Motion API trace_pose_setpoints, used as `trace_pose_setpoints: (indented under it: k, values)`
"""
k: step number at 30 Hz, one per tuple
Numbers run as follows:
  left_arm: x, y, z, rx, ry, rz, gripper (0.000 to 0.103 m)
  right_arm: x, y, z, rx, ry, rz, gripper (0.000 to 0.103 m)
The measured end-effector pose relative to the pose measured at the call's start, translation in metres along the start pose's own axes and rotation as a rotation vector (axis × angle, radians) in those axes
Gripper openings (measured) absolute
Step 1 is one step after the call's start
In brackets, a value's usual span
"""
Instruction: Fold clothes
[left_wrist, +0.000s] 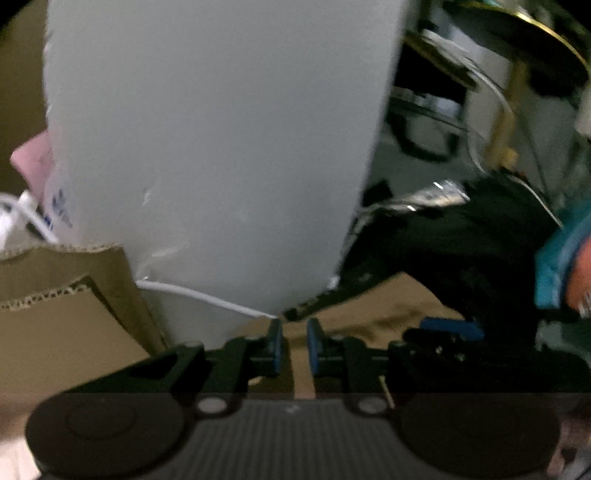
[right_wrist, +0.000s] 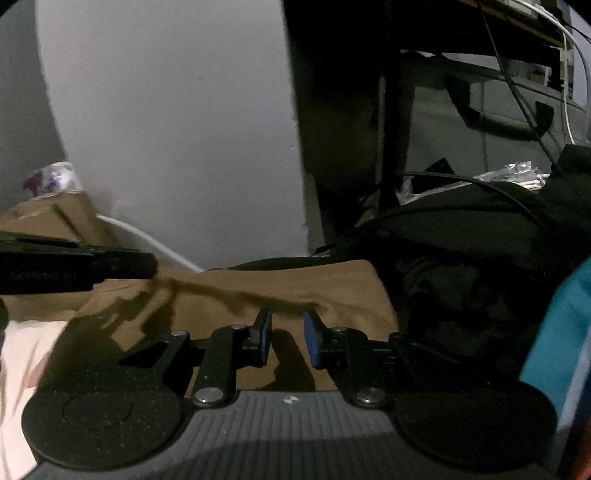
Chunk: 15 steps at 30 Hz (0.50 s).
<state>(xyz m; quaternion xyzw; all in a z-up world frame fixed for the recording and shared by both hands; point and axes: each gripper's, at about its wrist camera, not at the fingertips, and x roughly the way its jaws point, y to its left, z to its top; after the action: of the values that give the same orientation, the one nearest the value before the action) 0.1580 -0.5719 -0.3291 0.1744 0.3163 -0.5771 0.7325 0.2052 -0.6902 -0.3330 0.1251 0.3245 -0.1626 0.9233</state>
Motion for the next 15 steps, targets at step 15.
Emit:
trace_pose_setpoints:
  k: [15]
  values:
    - [-0.039, -0.029, -0.069, 0.101, 0.013, -0.054, 0.044, -0.038, -0.002, -0.057, -0.178, -0.011, -0.064, 0.046]
